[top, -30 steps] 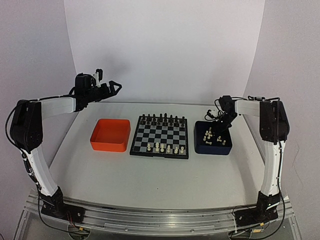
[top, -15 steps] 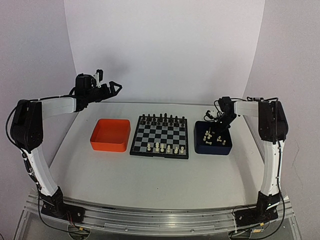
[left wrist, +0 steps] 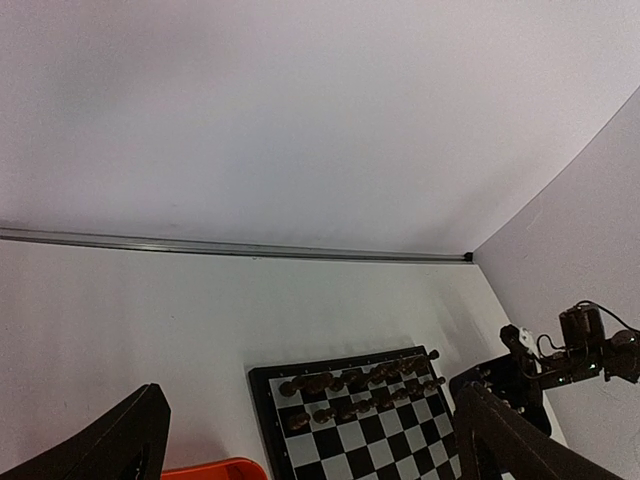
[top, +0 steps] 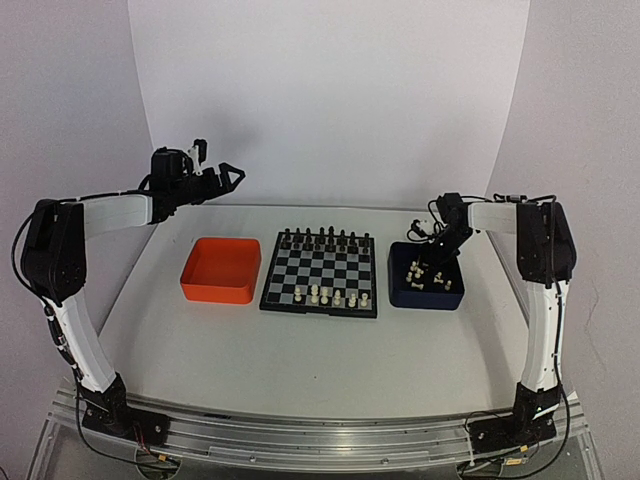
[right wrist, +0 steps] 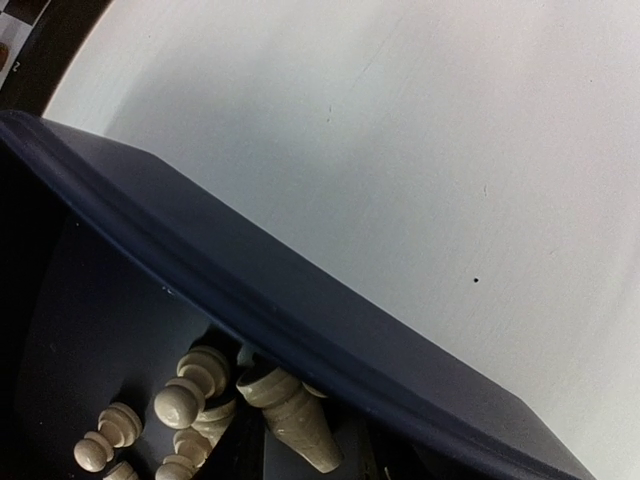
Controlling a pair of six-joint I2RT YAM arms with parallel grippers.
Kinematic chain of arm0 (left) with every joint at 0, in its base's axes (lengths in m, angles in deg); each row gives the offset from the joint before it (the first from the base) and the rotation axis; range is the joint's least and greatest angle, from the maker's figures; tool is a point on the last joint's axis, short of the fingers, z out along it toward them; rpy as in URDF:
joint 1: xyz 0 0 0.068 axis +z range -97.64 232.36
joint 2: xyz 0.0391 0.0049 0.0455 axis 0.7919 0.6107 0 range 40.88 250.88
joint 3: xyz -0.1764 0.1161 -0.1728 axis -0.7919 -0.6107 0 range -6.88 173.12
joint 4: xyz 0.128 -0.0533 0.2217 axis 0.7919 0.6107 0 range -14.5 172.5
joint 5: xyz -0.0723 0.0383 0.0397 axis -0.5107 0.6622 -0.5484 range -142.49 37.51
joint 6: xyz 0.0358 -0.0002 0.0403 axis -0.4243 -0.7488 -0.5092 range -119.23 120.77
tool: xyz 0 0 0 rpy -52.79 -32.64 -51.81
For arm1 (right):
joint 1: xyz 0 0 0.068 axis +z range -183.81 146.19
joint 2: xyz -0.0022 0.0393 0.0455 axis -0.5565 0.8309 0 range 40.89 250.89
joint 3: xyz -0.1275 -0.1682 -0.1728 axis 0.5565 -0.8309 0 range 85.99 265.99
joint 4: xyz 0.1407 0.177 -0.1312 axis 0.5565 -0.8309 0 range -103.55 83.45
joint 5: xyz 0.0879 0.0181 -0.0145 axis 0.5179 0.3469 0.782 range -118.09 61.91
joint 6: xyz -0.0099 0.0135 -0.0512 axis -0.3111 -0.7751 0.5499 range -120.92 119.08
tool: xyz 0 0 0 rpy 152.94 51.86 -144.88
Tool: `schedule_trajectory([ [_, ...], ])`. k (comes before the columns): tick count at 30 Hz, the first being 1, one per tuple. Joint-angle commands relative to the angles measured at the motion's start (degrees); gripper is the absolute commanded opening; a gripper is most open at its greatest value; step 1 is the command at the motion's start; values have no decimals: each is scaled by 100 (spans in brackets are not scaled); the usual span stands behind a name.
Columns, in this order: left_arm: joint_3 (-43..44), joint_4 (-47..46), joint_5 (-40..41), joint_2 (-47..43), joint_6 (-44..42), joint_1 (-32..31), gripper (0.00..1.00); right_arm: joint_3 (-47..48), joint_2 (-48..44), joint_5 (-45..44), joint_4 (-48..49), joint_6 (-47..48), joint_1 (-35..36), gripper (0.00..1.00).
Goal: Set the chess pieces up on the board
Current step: Pick up the chess piece from the storage box.
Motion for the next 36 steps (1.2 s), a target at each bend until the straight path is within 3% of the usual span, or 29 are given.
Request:
schedule_trajectory([
  [1, 111, -11, -120, 33, 54, -27, 100, -16, 7, 101, 109, 10, 62, 30],
  [19, 69, 15, -220, 21, 30, -27, 100, -57, 36, -446, 234, 214, 306, 28],
  [26, 18, 7, -239, -16, 19, -27, 100, -74, 29, -490, 250, 210, 322, 20],
  [31, -48, -20, -252, -55, 21, -24, 100, -89, 23, -488, 265, 197, 323, 6],
  [36, -186, -89, -289, -182, 24, -27, 100, -144, -83, -527, 266, 180, 319, 2],
])
